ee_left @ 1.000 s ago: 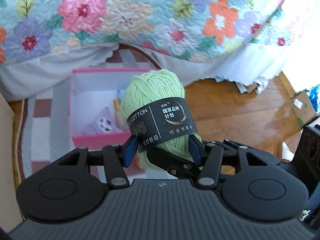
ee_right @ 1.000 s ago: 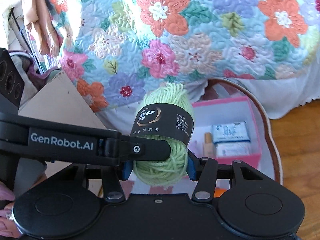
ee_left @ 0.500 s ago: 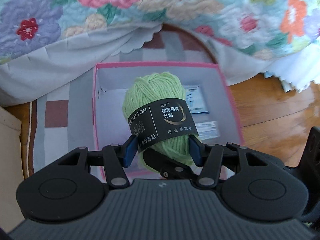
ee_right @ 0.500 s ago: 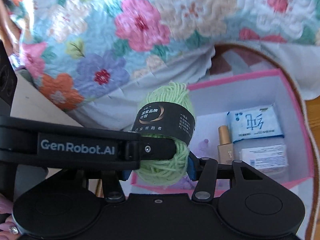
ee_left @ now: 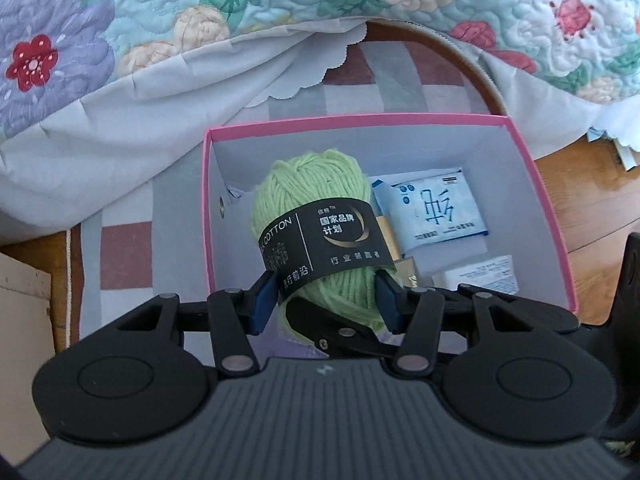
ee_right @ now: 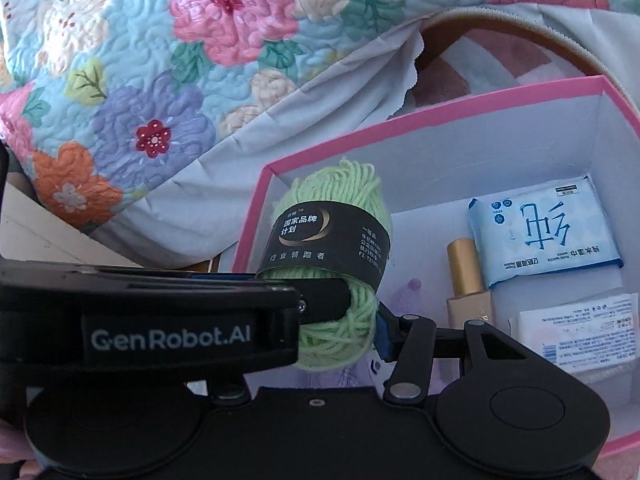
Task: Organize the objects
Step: 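Lift the yarn skein with the left tool and lower it into the pink box, then open the left tool and withdraw it toward the orange sponge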
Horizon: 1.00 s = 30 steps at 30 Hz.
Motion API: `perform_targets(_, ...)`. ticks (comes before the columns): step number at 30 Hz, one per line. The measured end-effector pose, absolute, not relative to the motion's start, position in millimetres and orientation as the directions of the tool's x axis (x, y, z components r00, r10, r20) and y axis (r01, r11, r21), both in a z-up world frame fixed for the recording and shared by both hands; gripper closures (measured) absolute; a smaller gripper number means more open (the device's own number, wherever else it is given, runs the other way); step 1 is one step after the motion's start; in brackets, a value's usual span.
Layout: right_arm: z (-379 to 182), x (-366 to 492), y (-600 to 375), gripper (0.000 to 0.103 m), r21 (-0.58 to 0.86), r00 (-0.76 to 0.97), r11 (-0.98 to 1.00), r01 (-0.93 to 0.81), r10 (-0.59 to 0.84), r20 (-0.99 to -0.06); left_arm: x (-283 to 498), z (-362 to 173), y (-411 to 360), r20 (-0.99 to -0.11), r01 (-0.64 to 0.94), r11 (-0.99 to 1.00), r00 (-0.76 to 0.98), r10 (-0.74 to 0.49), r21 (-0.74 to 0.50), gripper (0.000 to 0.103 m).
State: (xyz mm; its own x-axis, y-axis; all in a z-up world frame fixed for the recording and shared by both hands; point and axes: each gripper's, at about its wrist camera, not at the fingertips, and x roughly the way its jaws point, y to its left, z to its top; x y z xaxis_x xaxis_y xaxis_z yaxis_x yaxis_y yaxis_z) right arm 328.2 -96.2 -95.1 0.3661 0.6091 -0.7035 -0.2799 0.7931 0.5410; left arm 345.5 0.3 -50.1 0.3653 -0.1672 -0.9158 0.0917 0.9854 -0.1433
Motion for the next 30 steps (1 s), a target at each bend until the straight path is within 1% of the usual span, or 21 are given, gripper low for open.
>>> perform_targets(5, -102.8, 331.5, -91.8, 0.044, 0.519, 0.364, 0.808, -0.279, 0.589, -0.721, 346.4, -53.5, -3.7, -0.916, 0.1, 0.99, 0.379, -0.131, -0.101, 0.054)
perform_targets(7, -107.4, 332.5, -88.8, 0.04, 0.509, 0.358, 0.815, -0.278, 0.58, -0.732, 346.0, -54.7, -4.2, -0.912, 0.099, 0.991, 0.392, -0.122, -0.09, 0.056)
perform_targets(10, -113.5, 331.2, -84.3, 0.039, 0.498, 0.344, 0.819, -0.284, 0.572, -0.745, 345.3, -54.1, -1.4, -0.904, 0.093, 0.991, 0.409, -0.126, -0.096, 0.056)
perform_targets(12, -114.7, 329.6, -83.1, 0.039, 0.508, 0.332, 0.808, -0.299, 0.587, -0.738, 343.6, -52.8, 2.9, -0.898, 0.083, 0.99, 0.418, -0.137, -0.113, 0.056)
perform_targets(14, -113.0, 327.7, -83.0, 0.042, 0.507, 0.335, 0.803, -0.314, 0.593, -0.732, 340.7, -50.6, 6.6, -0.891, 0.079, 0.989, 0.43, -0.144, -0.122, 0.056)
perform_targets(15, -112.5, 328.2, -82.1, 0.046, 0.496, 0.335, 0.805, -0.324, 0.588, -0.736, 339.4, -49.3, 8.6, -0.887, 0.075, 0.989, 0.439, -0.145, -0.124, 0.056)
perform_targets(17, -112.5, 331.7, -81.1, 0.048, 0.491, 0.334, 0.814, -0.311, 0.577, -0.745, 338.0, -46.2, 12.8, -0.876, 0.068, 0.988, 0.456, -0.155, -0.139, 0.056)
perform_targets(19, -113.2, 336.4, -80.4, 0.048, 0.508, 0.331, 0.809, -0.295, 0.585, -0.741, 337.7, -44.2, 16.8, -0.871, 0.053, 0.988, 0.466, -0.156, -0.148, 0.056)
perform_targets(22, -112.3, 340.8, -72.3, 0.048, 0.487, 0.31, 0.808, -0.333, 0.581, -0.752, 337.1, -43.1, 23.0, -0.866, 0.035, 0.988, 0.477, -0.149, -0.151, 0.056)
perform_targets(24, -112.1, 339.0, -69.0, 0.042, 0.485, 0.305, 0.8, -0.352, 0.589, -0.749, 335.7, -43.4, 26.9, -0.863, 0.028, 0.989, 0.485, -0.143, -0.148, 0.056)
perform_targets(30, -95.1, 327.7, -84.4, 0.042, 0.466, 0.336, 0.8, -0.377, 0.587, -0.736, 322.3, -35.4, 34.3, -0.85, 0.025, 0.984, 0.5, -0.165, -0.176, 0.056)
